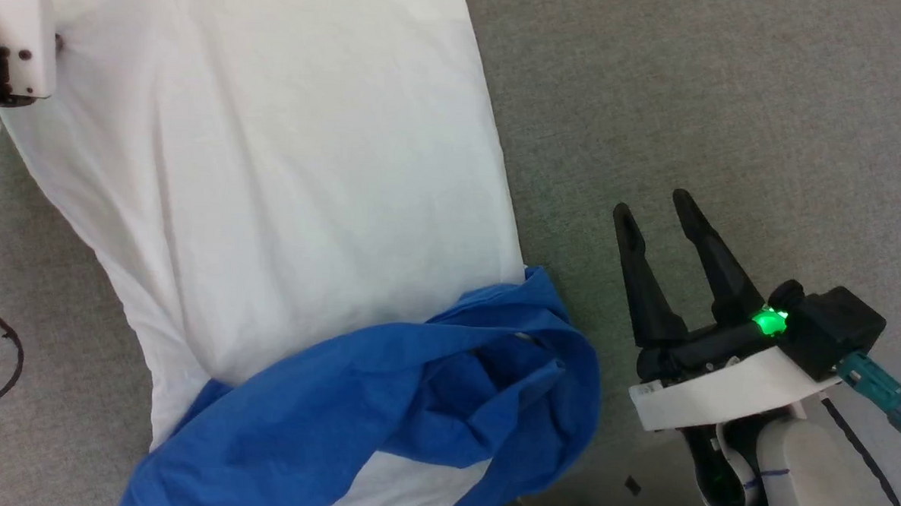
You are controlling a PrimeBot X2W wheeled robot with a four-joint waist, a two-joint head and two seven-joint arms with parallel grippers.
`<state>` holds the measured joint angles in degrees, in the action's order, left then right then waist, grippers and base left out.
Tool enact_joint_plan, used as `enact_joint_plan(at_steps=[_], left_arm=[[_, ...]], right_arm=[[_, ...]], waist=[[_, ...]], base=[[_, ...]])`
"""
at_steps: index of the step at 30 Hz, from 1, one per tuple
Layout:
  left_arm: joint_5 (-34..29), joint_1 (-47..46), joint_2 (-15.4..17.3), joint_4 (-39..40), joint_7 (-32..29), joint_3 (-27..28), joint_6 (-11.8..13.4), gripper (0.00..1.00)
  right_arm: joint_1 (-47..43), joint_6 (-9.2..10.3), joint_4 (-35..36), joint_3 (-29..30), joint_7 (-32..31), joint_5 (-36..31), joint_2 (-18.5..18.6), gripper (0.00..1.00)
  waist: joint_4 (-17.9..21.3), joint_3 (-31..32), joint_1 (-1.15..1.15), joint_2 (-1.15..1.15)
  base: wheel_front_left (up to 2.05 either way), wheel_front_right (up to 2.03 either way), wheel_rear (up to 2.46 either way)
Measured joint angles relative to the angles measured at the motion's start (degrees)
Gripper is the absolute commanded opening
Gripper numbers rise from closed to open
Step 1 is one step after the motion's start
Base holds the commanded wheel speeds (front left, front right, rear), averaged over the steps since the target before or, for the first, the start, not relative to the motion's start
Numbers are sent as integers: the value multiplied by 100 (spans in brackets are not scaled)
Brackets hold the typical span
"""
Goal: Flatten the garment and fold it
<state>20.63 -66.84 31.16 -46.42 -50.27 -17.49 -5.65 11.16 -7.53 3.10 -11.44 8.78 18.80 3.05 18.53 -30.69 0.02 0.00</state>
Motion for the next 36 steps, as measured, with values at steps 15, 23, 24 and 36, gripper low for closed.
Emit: enact_joint_plan(at_steps=[15,23,24,36], left_arm=[[-182,1017,-279,658,1859,-152,450,0],[-214,1274,-675,813,3487,-116,638,0],[-214,1274,-705,821,3588,-120,638,0],[-196,771,-1267,1143,4195,-236,677,0]], right_arm=[[156,0,-168,298,-149,31,194,100],[1037,0,-951,651,-520,233,297,100],[1261,0,-1121,661,-577,280,318,100],[4446,0,-4187,691,-1884,834,508,100]], waist=[[-364,356,-3,0],[-821,589,-3,0],[-879,599,-3,0],[-1420,198,-3,0]], base=[[0,0,0],[0,0,0],[0,0,0],[0,0,0]])
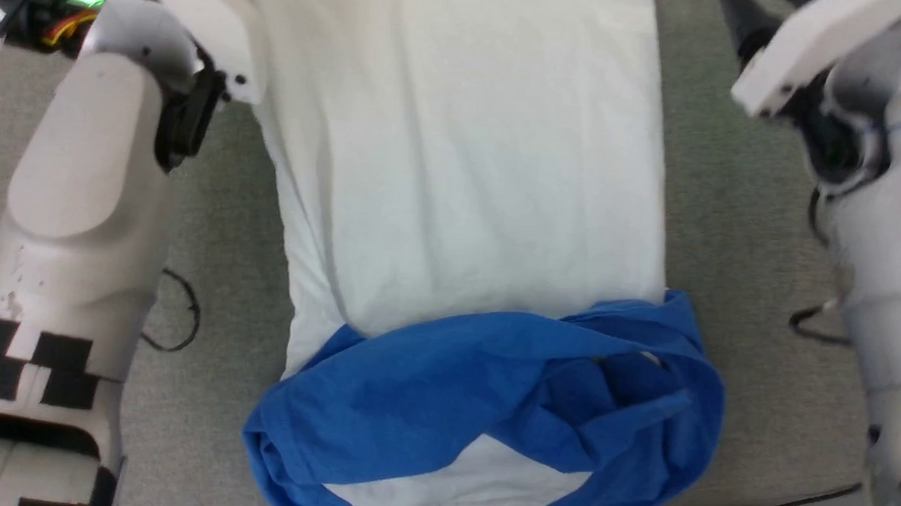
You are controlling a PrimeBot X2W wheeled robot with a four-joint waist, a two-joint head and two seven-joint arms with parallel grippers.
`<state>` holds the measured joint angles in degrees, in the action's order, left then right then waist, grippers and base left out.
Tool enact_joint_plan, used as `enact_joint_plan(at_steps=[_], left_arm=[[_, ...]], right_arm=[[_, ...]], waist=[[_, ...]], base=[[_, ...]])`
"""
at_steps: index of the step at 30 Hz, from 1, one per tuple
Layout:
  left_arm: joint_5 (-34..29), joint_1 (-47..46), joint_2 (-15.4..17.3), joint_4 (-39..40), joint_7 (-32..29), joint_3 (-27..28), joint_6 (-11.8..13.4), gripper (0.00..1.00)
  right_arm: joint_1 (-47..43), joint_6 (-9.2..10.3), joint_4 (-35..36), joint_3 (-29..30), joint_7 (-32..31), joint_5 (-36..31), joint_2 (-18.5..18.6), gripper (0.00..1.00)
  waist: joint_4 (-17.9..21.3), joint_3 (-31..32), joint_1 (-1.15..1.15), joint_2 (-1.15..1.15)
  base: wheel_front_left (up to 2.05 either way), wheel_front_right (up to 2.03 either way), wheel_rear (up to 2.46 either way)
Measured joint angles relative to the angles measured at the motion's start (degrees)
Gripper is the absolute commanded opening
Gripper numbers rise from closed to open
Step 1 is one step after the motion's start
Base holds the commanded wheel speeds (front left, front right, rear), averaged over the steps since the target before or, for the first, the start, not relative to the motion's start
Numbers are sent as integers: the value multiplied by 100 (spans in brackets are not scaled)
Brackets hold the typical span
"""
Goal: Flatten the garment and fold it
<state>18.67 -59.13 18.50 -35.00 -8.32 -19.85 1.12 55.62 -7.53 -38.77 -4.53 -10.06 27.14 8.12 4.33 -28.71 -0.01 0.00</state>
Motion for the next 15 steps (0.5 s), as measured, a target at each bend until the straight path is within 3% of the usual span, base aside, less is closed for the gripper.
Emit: enact_joint_plan(at_steps=[7,15], left_arm=[[18,-287,-261,127,209,-110,-7,0],[140,-359,-292,180,416,-112,-65,0]], right_arm=[[1359,0,-1236,-257,-1073,120,240,100],[2063,0,-1874,-777,-1747,126,297,100]], waist=[[-319,-399,0,0],[-561,-801,1,0]], base=[[0,0,0],[0,0,0]])
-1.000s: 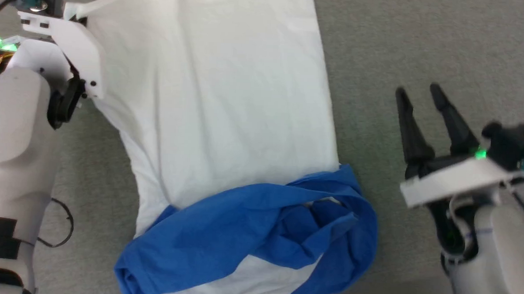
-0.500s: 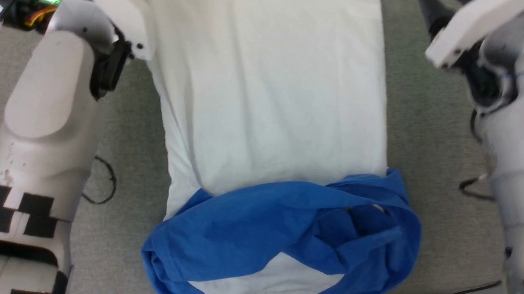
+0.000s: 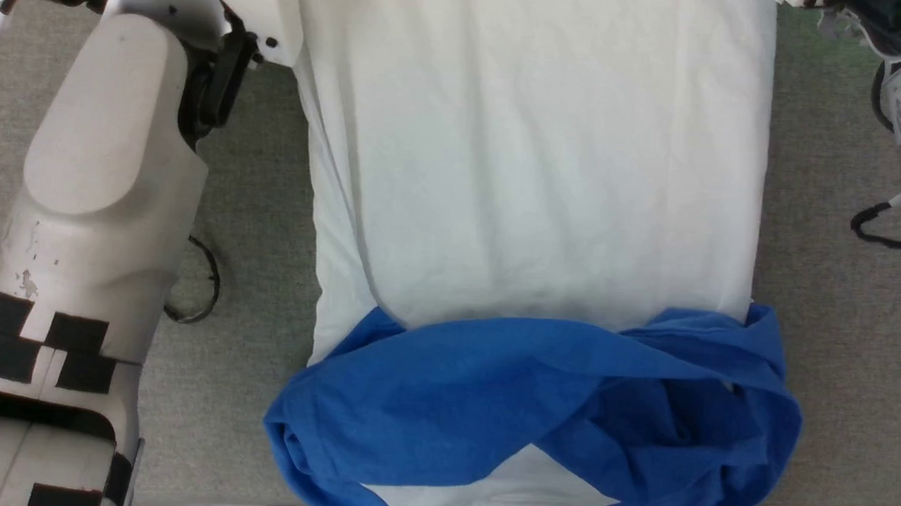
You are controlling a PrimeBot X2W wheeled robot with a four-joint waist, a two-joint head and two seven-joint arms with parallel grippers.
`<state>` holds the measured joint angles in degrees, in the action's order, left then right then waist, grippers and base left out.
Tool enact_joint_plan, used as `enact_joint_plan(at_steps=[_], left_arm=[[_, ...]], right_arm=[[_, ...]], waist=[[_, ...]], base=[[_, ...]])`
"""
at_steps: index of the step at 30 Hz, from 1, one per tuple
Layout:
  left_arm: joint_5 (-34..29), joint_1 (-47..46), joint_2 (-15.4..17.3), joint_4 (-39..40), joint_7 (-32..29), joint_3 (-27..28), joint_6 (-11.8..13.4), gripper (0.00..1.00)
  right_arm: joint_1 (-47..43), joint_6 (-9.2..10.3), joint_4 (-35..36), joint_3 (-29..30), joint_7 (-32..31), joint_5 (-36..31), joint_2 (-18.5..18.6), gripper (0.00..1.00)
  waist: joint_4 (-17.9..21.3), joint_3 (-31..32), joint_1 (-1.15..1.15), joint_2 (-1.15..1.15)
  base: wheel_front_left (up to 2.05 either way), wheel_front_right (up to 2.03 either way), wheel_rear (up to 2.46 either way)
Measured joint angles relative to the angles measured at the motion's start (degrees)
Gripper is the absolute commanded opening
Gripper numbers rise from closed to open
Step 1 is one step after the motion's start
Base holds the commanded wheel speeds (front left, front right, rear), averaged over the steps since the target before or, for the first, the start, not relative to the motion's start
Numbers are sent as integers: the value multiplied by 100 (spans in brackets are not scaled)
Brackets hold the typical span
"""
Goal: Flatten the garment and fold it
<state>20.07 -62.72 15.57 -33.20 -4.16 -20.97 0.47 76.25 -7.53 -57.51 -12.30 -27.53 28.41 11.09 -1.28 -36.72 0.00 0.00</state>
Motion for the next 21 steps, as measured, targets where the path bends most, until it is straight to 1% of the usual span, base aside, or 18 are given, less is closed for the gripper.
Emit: enact_joint_plan(at_steps=[2,4,5,6,7,10,13,16,17,21], left_arm=[[13,0,4,-5,23,0,0,0],[20,0,8,-18,24,-3,0,0],[21,0,9,-29,23,-10,-2,0],[42,0,8,-49,22,-10,-32,0],[64,0,11,-63,23,-10,-43,0],[96,0,21,-109,24,-7,-44,0],[112,0,42,-196,83,-9,-46,0],[112,-2,69,-297,208,-5,-44,0],[112,-6,82,-335,243,-3,-44,0],[112,-87,127,-523,439,5,-49,0]], right_arm=[[112,1,-51,-157,-148,23,3,100],[210,10,-78,-315,-425,119,18,100],[258,10,-82,-387,-591,183,31,85],[292,12,-79,-453,-734,261,43,26],[305,18,-77,-489,-844,341,52,0],[283,15,15,-637,-905,508,74,0],[142,7,142,-789,-531,583,109,0],[19,-3,142,-861,13,582,154,0],[-14,-7,121,-871,286,535,166,0],[-10,-9,-52,-742,1171,460,269,0]], waist=[[-26,-63,0,0],[-38,-97,0,0],[-38,-103,0,0],[-34,-102,0,0],[-28,-100,0,0],[-10,-96,0,0],[8,-61,0,0],[25,26,-1,0],[31,65,-1,0],[57,255,-1,0]], base=[[0,0,0],[0,0,0],[0,0,0],[0,0,0],[0,0,0],[0,0,0],[0,0,0],[0,0,0],[0,0,0],[0,0,0]])
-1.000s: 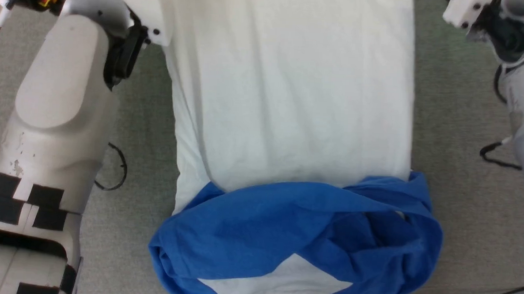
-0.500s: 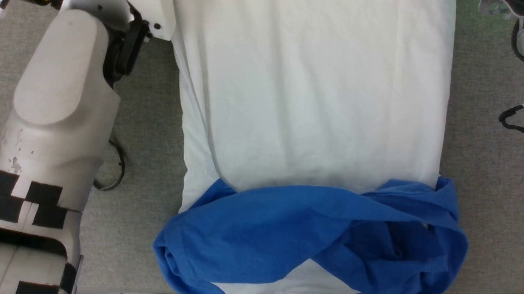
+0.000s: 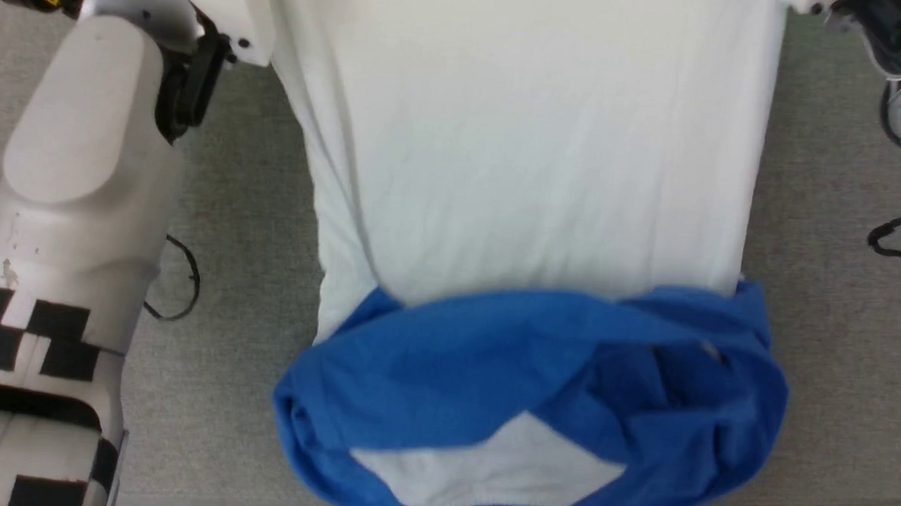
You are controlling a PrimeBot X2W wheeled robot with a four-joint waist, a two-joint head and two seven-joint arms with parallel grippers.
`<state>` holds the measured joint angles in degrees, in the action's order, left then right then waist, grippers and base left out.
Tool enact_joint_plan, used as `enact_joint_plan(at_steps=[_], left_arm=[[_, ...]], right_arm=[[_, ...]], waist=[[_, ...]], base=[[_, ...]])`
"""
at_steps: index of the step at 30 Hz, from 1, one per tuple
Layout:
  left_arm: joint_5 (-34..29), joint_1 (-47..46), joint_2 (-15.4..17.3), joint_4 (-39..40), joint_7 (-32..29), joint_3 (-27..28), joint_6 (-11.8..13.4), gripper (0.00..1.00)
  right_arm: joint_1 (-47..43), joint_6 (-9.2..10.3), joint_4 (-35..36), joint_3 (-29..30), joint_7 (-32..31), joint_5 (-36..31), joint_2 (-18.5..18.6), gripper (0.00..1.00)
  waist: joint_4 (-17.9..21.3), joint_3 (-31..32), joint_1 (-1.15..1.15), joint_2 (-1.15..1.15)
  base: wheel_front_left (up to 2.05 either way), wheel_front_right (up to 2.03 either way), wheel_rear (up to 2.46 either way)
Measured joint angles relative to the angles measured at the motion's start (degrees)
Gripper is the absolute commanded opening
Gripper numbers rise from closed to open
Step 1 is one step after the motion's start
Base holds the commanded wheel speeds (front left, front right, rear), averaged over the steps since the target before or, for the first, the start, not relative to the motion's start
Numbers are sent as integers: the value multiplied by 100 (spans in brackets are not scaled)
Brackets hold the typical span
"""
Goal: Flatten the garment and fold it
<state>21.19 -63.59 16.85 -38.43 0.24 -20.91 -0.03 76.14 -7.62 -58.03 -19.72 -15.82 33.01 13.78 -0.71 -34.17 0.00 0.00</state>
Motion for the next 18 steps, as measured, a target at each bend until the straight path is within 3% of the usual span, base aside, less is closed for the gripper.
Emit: enact_joint_plan(at_steps=[9,14,18], left_arm=[[-13,-489,86,-408,603,69,4,0],[51,-520,88,-434,969,181,8,0],[275,115,33,-164,1256,356,83,0]], right_arm=[[396,-3,-298,148,1655,-304,-38,0],[411,-1,-243,-66,2113,-363,-100,0],[-123,0,189,-502,2414,-238,-62,0]], waist=[[123,520,0,0],[203,806,0,0],[227,1074,1,0]], base=[[0,0,0],[0,0,0],[0,0,0]])
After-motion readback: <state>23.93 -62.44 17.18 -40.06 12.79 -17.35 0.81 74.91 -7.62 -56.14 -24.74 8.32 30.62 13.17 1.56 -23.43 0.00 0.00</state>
